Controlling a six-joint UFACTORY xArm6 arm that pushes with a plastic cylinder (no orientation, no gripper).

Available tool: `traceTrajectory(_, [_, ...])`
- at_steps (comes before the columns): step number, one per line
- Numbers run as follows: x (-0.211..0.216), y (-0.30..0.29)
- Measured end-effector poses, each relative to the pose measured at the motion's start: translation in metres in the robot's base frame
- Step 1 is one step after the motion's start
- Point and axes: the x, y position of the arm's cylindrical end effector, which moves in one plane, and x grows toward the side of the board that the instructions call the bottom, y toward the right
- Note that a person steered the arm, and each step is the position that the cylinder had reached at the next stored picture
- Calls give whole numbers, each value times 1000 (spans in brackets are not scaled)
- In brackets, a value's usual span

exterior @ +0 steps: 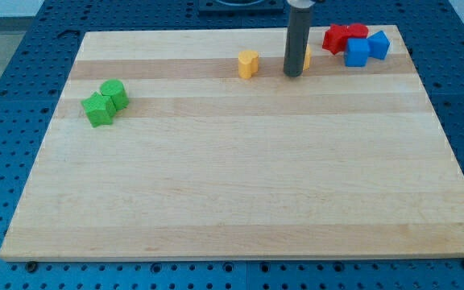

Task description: Point at the yellow heart

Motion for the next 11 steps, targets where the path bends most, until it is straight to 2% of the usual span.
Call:
traceTrajectory(1, [-22, 0])
traceTrajectory(3, [-32, 0])
traceTrajectory(5, [42, -7])
traceTrajectory(6, [44, -73])
traceTrajectory(7, [28, -135])
traceTrajectory(8, [0, -134])
traceTrajectory(9, [-14, -99])
traceTrajectory(10, [-14, -60])
traceTrajectory(11, [-13, -74])
